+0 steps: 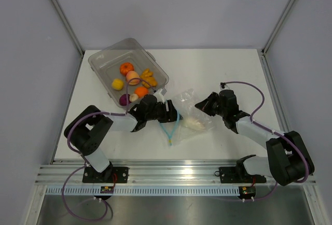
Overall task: Open the zip-top bag and remove the fake food
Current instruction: Pick up the fake vegetable from the zipper food storage bag.
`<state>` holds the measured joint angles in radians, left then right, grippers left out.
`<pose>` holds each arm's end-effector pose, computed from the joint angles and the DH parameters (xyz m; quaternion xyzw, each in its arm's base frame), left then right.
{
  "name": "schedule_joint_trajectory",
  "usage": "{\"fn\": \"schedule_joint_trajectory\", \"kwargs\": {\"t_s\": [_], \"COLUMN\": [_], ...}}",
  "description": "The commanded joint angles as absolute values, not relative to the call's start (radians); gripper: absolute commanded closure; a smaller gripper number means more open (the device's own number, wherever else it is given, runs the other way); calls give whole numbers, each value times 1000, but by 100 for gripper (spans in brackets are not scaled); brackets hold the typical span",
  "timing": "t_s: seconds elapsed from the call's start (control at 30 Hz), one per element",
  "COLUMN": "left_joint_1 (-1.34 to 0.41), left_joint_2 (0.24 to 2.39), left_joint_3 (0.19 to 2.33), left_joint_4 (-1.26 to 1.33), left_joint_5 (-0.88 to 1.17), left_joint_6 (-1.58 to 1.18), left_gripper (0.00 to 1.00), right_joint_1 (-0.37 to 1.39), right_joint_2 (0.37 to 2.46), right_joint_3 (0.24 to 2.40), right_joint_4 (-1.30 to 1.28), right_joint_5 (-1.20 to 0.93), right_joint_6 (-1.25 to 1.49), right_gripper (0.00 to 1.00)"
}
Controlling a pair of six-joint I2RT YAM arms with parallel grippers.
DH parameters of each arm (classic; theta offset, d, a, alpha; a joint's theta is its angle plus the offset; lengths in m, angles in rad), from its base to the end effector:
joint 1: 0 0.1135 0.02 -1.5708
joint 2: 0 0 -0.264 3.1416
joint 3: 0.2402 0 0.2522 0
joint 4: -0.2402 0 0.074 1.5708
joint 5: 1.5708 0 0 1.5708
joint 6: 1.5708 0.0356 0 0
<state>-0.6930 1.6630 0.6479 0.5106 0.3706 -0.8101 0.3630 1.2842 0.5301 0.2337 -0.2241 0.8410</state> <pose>0.2367 -0.2133 0.1481 0.0440 0.8505 -0.4570 0.2566 0.2396 0.0995 0.1887 0.1491 0.8486 0.3619 0.3559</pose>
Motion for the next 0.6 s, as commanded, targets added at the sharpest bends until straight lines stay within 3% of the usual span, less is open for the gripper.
{"fn": "schedule_joint_trajectory", "kwargs": {"t_s": [0.0,0.33,0.57], "left_joint_1": [-701,-703,-704], "left_joint_2": [1649,1647,1634], "left_joint_3": [699,729,727], "left_joint_4": [493,367,347], "left_joint_5": [355,273,242], "left_joint_6": [-785,-767,-752], "left_gripper": [37,55,73], "right_joint_1": [371,370,368], "right_joint_2": [1266,1244,1235], "right_joint_3": [564,566,566], "right_joint_4": [226,204,196], "right_joint_5": [-169,-130,-123], "right_joint_6": [818,818,818], "right_gripper": [100,100,100]}}
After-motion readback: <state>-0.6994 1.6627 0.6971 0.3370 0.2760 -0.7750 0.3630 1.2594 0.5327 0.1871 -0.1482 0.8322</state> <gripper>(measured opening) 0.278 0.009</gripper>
